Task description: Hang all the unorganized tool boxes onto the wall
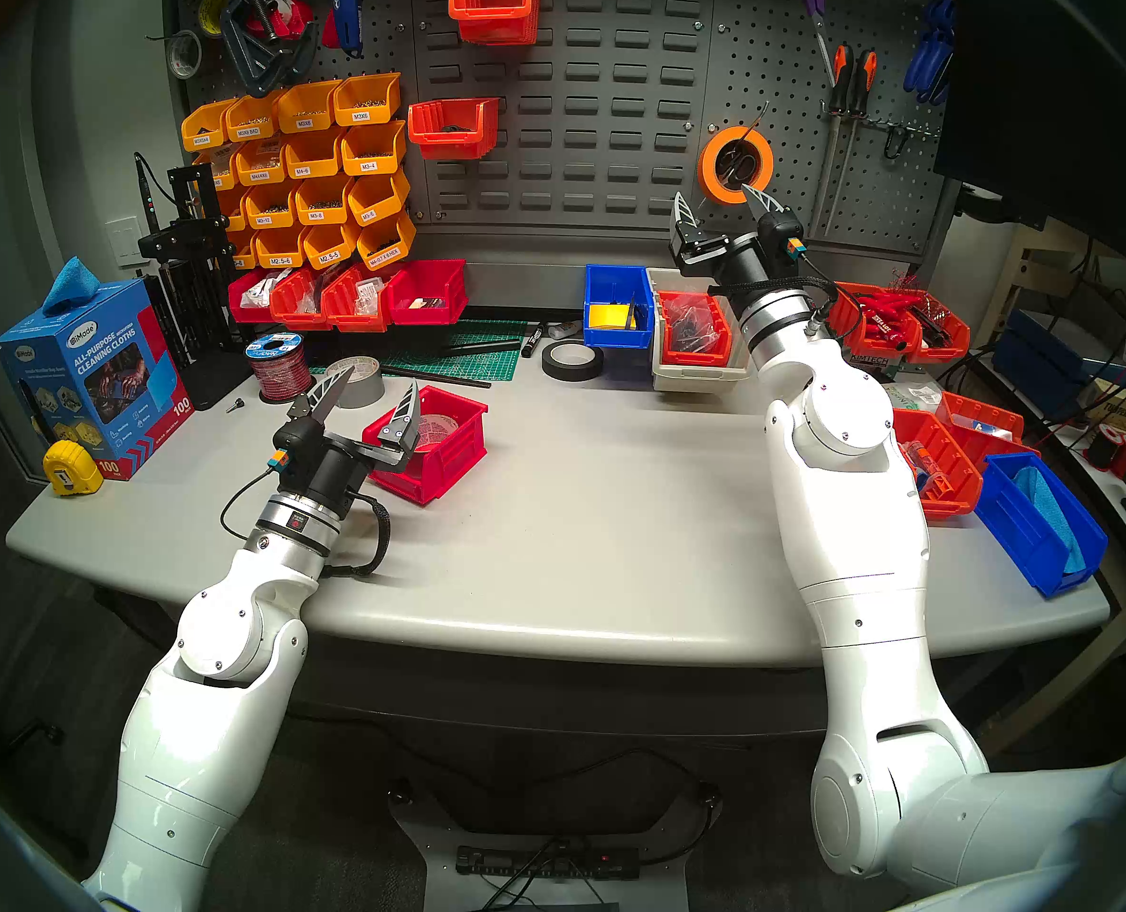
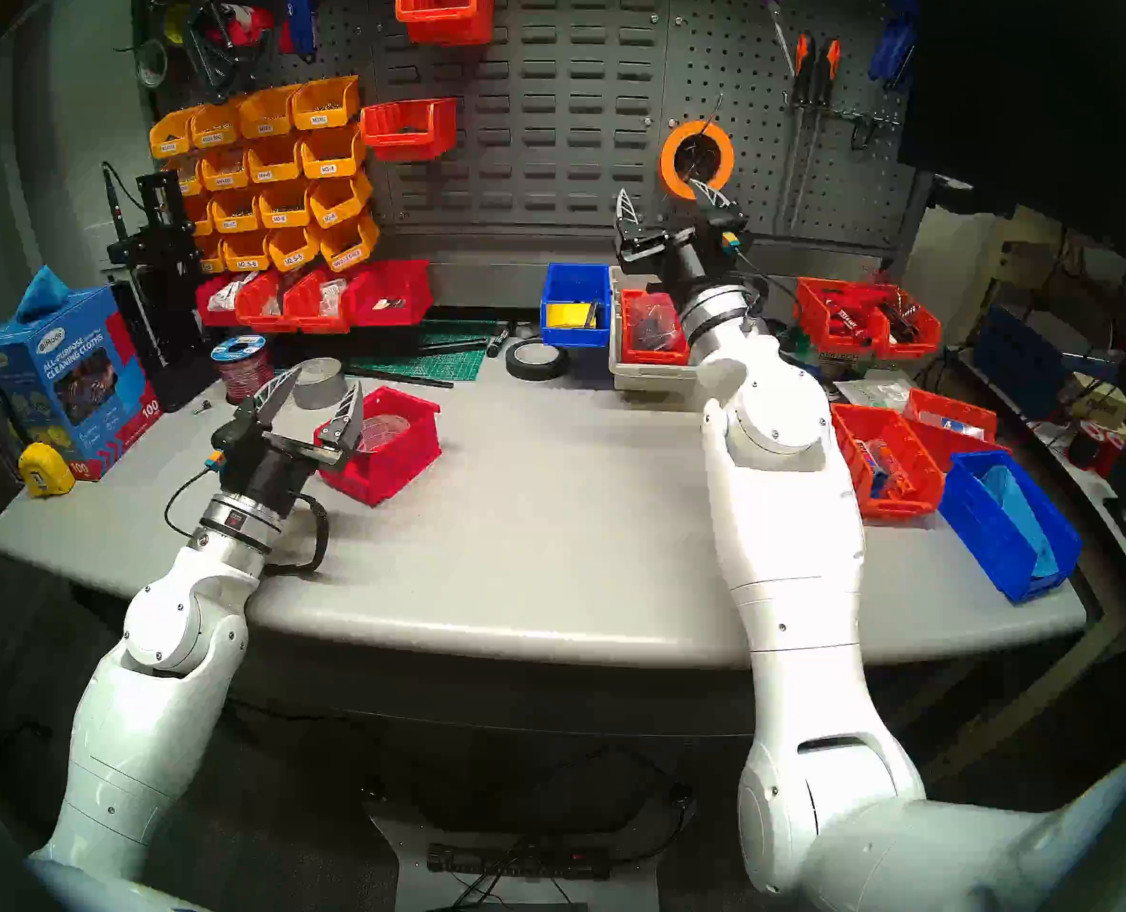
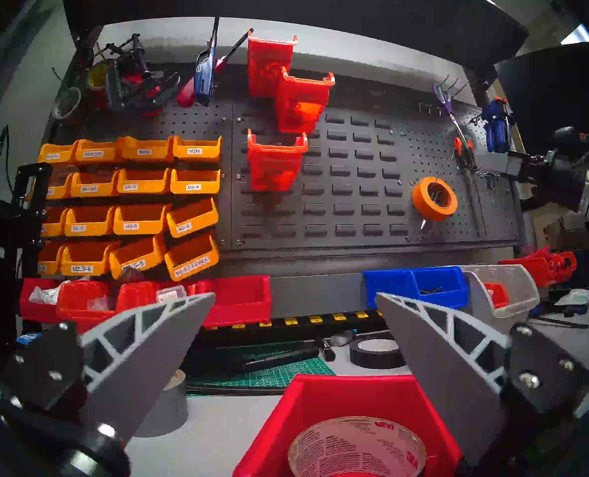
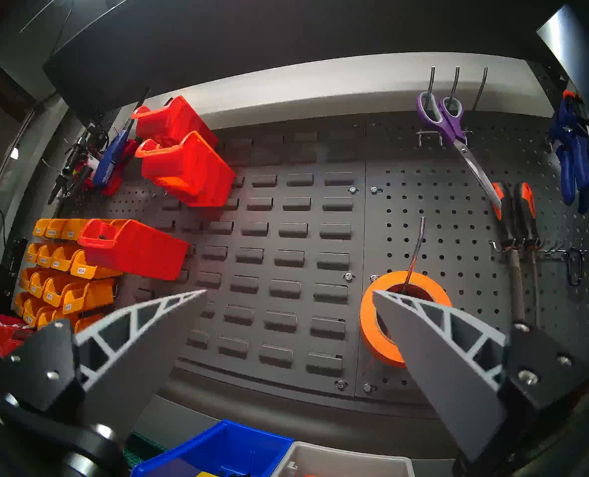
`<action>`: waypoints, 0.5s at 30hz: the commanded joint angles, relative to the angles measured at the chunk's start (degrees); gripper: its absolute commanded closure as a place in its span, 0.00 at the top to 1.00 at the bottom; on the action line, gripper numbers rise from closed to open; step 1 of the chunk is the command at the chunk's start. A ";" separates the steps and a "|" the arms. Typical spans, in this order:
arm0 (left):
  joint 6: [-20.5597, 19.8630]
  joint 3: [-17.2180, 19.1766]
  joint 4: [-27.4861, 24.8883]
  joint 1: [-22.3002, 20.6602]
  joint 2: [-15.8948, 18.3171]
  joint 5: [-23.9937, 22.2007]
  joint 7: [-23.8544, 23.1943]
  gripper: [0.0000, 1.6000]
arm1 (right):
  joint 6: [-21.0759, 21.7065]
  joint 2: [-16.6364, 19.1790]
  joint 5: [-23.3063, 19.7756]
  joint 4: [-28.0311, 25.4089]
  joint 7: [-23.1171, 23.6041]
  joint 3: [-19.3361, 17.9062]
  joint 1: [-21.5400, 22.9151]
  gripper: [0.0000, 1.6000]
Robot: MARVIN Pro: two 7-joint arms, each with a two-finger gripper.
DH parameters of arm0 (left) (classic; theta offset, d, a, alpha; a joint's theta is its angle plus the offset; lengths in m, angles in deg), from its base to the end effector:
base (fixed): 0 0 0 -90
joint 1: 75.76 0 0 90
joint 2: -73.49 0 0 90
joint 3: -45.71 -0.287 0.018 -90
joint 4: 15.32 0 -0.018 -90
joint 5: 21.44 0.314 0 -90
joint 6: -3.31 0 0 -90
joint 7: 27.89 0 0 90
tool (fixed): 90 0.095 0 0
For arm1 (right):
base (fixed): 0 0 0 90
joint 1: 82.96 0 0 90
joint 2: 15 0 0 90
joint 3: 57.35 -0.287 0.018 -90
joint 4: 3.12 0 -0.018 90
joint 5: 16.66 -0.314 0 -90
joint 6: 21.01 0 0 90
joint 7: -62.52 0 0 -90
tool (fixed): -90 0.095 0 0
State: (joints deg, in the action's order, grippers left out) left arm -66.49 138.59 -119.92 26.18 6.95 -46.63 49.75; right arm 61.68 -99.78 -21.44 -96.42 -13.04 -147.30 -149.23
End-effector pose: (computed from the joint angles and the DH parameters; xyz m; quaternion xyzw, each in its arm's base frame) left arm 0.3618 0.0806 -0.2267 0.5469 -0.0936 0.8270 0.0910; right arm 0.4953 -0.0015 -0.0761 -0.4634 -0.1157 -0.8767 0.0574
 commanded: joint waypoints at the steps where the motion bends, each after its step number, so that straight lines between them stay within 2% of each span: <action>1: -2.56 1.99 -3.42 0.52 2.27 -0.91 -0.51 1.00 | -0.06 -0.03 0.02 -0.72 -0.11 -0.08 0.44 1.00; 11: -9.25 3.15 -6.92 3.01 6.19 -0.97 -2.76 1.00 | -0.05 -0.03 0.02 -0.72 -0.12 -0.08 0.44 1.00; 15: -11.25 3.39 -7.65 3.24 6.31 -1.53 -3.15 1.00 | -0.04 -0.03 0.02 -0.73 -0.12 -0.08 0.44 1.00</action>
State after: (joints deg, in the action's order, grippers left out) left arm -75.10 141.20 -125.01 28.73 11.36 -47.53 47.55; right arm 61.68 -99.78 -21.44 -96.42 -13.04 -147.30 -149.23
